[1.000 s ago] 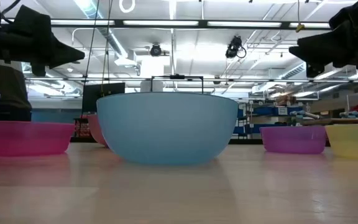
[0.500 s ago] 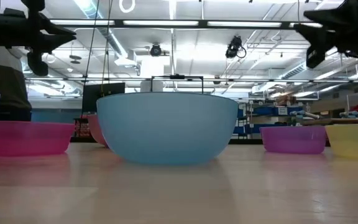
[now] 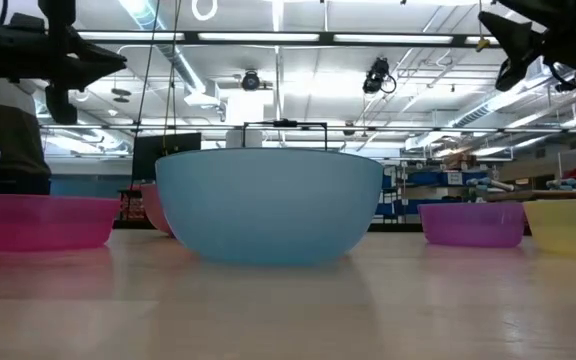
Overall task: Nest bowls inside each other
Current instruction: Stack the orange bowl on top of the light blue bowl
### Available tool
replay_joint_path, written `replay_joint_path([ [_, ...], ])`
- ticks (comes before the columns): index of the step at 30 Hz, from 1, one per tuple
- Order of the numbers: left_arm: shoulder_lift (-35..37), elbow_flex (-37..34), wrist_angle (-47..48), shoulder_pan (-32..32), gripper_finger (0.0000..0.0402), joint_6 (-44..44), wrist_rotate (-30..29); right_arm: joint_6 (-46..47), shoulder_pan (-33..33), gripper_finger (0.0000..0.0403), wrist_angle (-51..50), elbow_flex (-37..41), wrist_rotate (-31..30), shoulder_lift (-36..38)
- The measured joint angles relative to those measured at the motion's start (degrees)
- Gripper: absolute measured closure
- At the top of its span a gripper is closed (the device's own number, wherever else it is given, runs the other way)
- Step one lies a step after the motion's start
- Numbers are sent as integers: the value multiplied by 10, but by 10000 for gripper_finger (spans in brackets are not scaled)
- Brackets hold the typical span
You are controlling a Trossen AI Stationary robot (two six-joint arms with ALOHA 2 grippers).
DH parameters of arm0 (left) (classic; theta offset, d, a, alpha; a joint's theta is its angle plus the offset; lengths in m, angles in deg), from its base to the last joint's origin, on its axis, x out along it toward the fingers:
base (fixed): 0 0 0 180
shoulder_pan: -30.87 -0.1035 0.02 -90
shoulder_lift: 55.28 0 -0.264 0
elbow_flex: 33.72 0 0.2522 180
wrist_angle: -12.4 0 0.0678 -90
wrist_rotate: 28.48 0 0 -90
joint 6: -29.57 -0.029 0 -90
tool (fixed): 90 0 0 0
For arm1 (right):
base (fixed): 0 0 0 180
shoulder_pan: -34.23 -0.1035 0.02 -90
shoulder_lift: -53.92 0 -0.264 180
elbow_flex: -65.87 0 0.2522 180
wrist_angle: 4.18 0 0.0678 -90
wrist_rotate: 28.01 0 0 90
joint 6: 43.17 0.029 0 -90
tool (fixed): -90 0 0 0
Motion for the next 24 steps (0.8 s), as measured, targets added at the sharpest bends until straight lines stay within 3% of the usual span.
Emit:
replay_joint_path([
  [6,0,1,3,0,359,-36,53,-9,0,281,-3,-5,-94,-5],
  [10,-22,51,60,0,359,-90,113,-26,-6,282,-56,-54,-120,-72],
  [16,-107,198,269,-22,359,-137,136,-93,-33,282,-104,-200,-159,-296],
  [24,-264,349,485,-26,359,-153,139,-100,-55,282,-323,-487,-287,-639],
])
